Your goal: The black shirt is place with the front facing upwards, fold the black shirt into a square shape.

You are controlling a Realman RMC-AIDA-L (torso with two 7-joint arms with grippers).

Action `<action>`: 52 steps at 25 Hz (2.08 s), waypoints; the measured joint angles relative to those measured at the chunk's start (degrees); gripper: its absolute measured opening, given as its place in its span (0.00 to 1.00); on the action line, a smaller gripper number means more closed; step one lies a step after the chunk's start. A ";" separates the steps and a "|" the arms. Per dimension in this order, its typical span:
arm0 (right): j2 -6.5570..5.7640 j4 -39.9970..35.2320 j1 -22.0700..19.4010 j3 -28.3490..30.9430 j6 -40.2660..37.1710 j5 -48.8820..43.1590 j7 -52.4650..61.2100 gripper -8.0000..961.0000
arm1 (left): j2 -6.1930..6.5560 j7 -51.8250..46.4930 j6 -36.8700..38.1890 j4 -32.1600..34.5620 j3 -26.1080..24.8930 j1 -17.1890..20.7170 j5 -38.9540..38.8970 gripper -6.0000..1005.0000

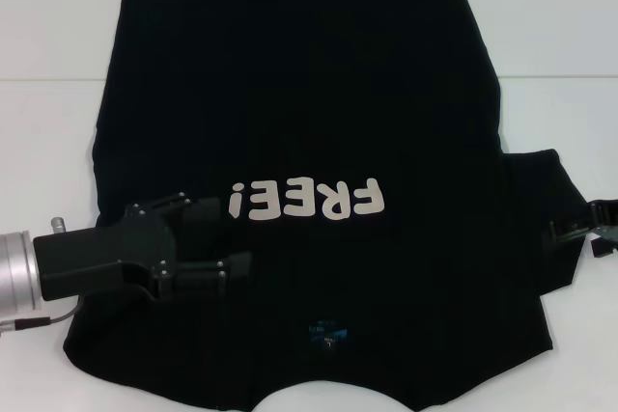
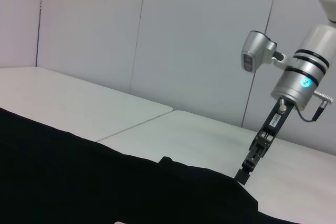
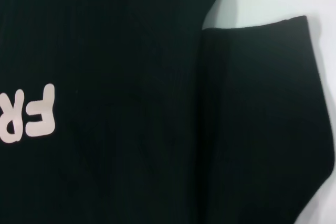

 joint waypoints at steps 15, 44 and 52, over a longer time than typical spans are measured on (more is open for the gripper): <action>0.70 1.45 0.85 -2.76 2.75 -0.29 -0.03 0.89 | 0.00 0.06 -0.05 -1.22 0.01 -0.38 -0.09 0.92; 0.69 -0.48 0.67 -4.47 4.23 -0.18 0.52 0.02 | 0.03 -0.25 0.10 -1.31 -0.19 -0.19 -0.10 0.92; -0.32 -7.21 -2.86 -2.15 2.25 4.26 -0.17 0.02 | 0.32 -0.36 0.06 -1.31 -0.31 -0.25 -0.10 0.92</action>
